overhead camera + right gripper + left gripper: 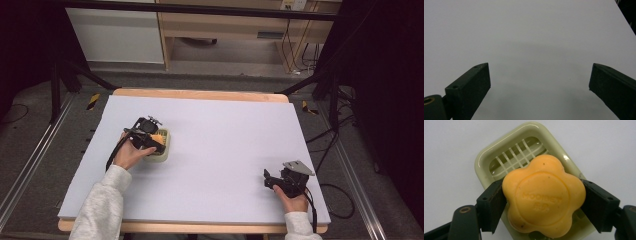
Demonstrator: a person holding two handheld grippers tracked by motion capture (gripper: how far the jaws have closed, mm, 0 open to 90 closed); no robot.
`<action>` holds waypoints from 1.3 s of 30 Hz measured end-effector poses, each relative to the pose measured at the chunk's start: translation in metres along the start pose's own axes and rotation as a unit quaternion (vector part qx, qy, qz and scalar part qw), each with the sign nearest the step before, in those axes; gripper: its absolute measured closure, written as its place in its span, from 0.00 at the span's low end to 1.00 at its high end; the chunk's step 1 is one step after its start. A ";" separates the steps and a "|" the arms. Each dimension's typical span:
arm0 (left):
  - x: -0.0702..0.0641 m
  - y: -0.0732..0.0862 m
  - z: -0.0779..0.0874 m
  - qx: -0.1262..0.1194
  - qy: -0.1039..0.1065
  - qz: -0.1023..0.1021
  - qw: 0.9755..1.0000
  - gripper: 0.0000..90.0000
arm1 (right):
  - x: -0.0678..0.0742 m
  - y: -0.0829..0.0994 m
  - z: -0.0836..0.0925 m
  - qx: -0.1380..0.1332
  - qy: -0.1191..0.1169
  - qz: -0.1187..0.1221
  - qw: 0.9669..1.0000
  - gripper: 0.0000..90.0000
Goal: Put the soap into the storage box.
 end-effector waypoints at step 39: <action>-0.028 0.026 0.061 -0.195 0.014 0.021 0.981 0.22 | -0.001 0.000 0.000 -0.003 0.001 0.000 1.000 0.05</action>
Point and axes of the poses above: each handheld gripper's, and its own axes: z roughly backward along the jaws, y roughly out of its underside, x roughly to its left, the point moved 9 cm from there along -z, roughly forward along the jaws, and after that the axes turned 2 degrees about y, right-handed, at the moved point
